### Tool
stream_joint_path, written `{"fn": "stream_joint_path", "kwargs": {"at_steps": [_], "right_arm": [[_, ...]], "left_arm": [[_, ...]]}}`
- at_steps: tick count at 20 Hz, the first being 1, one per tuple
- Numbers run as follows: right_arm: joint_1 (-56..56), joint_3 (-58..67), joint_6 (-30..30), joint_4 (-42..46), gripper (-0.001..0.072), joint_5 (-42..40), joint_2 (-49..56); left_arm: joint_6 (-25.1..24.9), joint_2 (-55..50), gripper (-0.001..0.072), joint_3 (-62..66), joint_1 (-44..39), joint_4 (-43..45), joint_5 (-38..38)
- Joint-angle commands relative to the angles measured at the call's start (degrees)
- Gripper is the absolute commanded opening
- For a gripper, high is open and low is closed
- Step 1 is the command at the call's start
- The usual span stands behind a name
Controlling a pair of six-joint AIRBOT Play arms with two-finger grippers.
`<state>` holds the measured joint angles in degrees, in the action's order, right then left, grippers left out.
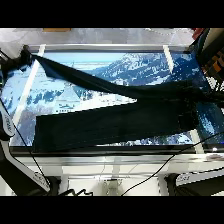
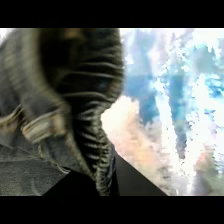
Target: Fold the clothes and pants, and hang the long-sleeved shirts on hangers.
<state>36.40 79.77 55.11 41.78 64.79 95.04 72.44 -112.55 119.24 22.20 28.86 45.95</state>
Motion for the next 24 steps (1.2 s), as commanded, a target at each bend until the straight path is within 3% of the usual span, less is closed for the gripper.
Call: {"fn": "stream_joint_path", "kwargs": {"at_steps": [1, 3, 5, 9, 13, 17, 21, 24], "right_arm": [[-0.02, 0.09, 1.25, -0.90, 0.0044, -0.24, -0.04], [-0.02, 0.09, 1.25, -0.90, 0.0044, 0.39, -0.04], [-0.02, 0.09, 1.27, -0.90, 0.0044, 0.85, -0.04], [-0.02, 0.09, 1.25, -0.33, 0.0044, -0.11, -0.02], [-0.02, 0.07, 1.57, 6.45, 0.0044, -3.02, 0.02], [-0.63, -0.09, 7.69, 9.75, 0.0044, -8.79, 1.40], [-5.57, -0.09, 9.57, 13.46, 0.0043, -12.15, 4.37], [-9.68, -0.07, 22.73, 31.28, 0.0043, -10.38, 5.57]], "left_arm": [[-7.39, 6.75, 0.0021, 0.22, -0.20, 9.97, 6.43], [-3.89, 9.53, 0.0022, -2.51, -0.17, 30.12, 18.91], [-1.29, 9.94, 0.0022, -7.96, 0.24, 41.86, 28.57], [-0.59, 9.94, 0.0021, -19.76, 1.77, 48.89, 29.55], [3.96, 9.94, 0.0022, -25.59, 1.03, 62.34, 29.00], [7.61, 9.70, 0.0022, -27.32, 0.22, 62.64, 23.52], [10.10, 9.46, 0.0023, -27.30, -1.95, 62.64, 19.41], [10.12, 8.98, 0.0023, -27.32, -3.26, 62.64, 19.76]]}}
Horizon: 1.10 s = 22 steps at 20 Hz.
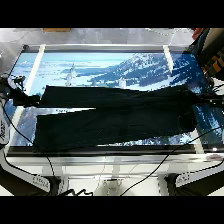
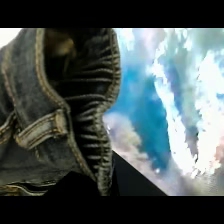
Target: Fold the clothes and pants, and hang the long-sleeved shirts on hangers.
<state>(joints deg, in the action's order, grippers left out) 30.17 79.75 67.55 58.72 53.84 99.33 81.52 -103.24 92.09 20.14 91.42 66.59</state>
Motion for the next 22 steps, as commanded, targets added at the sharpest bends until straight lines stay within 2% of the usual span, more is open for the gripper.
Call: {"fn": "stream_joint_path", "kwargs": {"at_steps": [1, 3, 7, 9, 10, 13, 14, 15, 16, 17, 22], "right_arm": [[-4.24, -0.04, 14.53, 21.05, 0.0043, 2.51, 1.29], [-4.46, -0.04, 18.88, 27.63, 0.0043, 6.67, 1.31], [-5.35, -0.04, 19.02, 25.24, 0.0043, 8.83, 1.60], [-7.04, -0.02, 18.88, 25.86, 0.0043, 13.51, 2.43], [-7.89, -0.04, 18.29, 26.93, 0.0043, 16.87, 2.80], [-9.64, 0.13, 9.81, 27.36, 0.0046, 26.75, 2.84], [-9.88, 0.13, 8.20, 27.39, 0.0134, 27.91, 2.80], [-9.86, 0.13, 8.20, 27.47, 0.0355, 28.04, 2.80], [-9.86, 0.15, 8.22, 27.52, 0.0481, 27.47, 2.80], [-9.86, 0.52, 8.22, 27.50, 0.0538, 27.02, 2.80], [-9.55, 10.32, 8.33, 27.47, 0.0537, 28.09, 2.80]], "left_arm": [[1.03, -0.52, 0.0023, -0.17, -1.31, 0.09, -0.81], [1.03, -0.79, 0.0023, -0.20, -1.46, 0.09, -0.85], [1.05, -1.07, 0.0023, -0.20, -1.60, -0.09, -0.81], [1.03, -1.07, 0.0023, -0.20, -1.66, -0.09, -0.81], [1.03, -1.07, 0.0023, -0.20, -1.66, -0.07, -0.87], [1.01, -1.07, 0.0024, -0.20, -1.64, 0.09, -1.05], [1.01, -1.07, 0.0024, -0.20, -1.66, 0.09, -1.07], [1.01, -1.07, 0.0024, -0.20, -1.66, 0.09, -1.29], [1.01, -1.07, 0.0024, -0.20, -1.64, 0.09, -1.36], [1.01, -1.07, 0.0024, -0.20, -1.64, 0.11, -1.51], [0.98, -1.07, 0.0025, -0.20, -1.60, 0.11, -2.12]]}}
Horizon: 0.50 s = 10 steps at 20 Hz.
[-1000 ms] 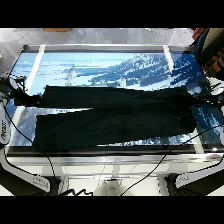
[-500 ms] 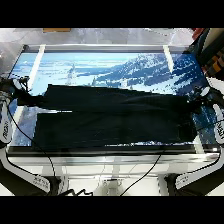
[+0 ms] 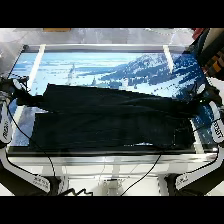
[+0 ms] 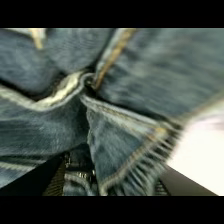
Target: Fold the clothes and pants, and hang the long-sleeved shirts on hangers.
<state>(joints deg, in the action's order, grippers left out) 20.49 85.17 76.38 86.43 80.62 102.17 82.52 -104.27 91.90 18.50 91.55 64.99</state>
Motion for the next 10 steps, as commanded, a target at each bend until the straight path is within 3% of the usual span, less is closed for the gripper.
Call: {"fn": "stream_joint_path", "kwargs": {"at_steps": [1, 6, 10], "right_arm": [[0.63, 7.72, -0.02, -0.26, 0.0537, 1.22, -0.04], [7.87, 15.89, 6.64, -3.23, 0.0532, -1.29, 0.00], [17.64, 15.72, 9.20, -26.01, 0.0515, -1.75, 3.15]], "left_arm": [[-0.04, -0.02, 0.0024, 0.00, 0.04, 0.00, -0.55], [-0.46, -0.02, 0.0024, 0.00, 0.07, 0.63, -0.52], [-0.44, -0.04, 0.0024, 0.00, 0.07, 0.63, -0.57]]}}
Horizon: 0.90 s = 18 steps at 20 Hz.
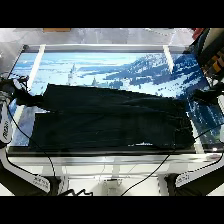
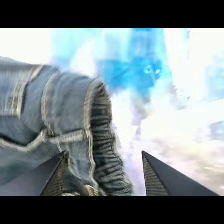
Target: Fold the clothes and pants, and hang the long-sleeved shirts on hangers.
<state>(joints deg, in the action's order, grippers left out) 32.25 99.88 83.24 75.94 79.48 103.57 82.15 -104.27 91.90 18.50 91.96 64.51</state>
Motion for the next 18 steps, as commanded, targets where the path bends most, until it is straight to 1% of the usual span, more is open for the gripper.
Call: {"fn": "stream_joint_path", "kwargs": {"at_steps": [1, 2, 3, 8, 13, 14, 15, 16, 17, 18], "right_arm": [[7.39, 0.94, 2.32, -19.43, 0.0556, -0.70, 2.84], [8.09, 0.48, 2.21, -20.57, 0.0639, -1.25, 3.56], [8.11, -0.09, 2.12, -20.15, 0.0699, -2.10, 4.31], [5.16, -4.39, 1.11, -18.56, 0.0693, -7.67, 7.39], [1.97, -4.46, 1.07, -18.64, 0.0682, -13.66, 11.26], [1.27, -4.48, 0.59, -18.86, 0.0661, -14.91, 11.67], [0.52, -4.46, -1.05, -19.30, 0.0603, -15.61, 11.89], [-0.31, -4.46, -3.19, -19.98, 0.0529, -15.96, 11.93], [-1.09, -4.26, -6.43, -21.33, 0.0383, -15.91, 11.91], [-1.77, -3.80, -9.53, -23.02, 0.0276, -15.34, 11.89]], "left_arm": [[-0.07, -0.04, 0.0024, 0.00, 0.07, 0.22, -0.09], [-0.07, -0.04, 0.0024, 0.00, 0.04, 0.22, -0.09], [-0.07, -0.04, 0.0024, 0.00, 0.04, 0.20, -0.09], [-0.07, -0.04, 0.0025, 0.00, 0.04, 0.20, -0.59], [-0.07, -0.04, 0.0025, 0.00, 0.04, 0.20, -0.68], [-0.07, -0.04, 0.0025, 0.00, 0.04, 0.20, -0.68], [-0.09, -0.04, 0.0025, 0.00, 0.04, 0.22, -0.72], [-0.07, -0.04, 0.0025, 0.00, 0.04, 0.22, -0.74], [-0.07, -0.04, 0.0025, 0.00, 0.04, 0.22, -0.72], [-0.07, -0.04, 0.0025, 0.00, 0.04, 0.22, -0.72]]}}
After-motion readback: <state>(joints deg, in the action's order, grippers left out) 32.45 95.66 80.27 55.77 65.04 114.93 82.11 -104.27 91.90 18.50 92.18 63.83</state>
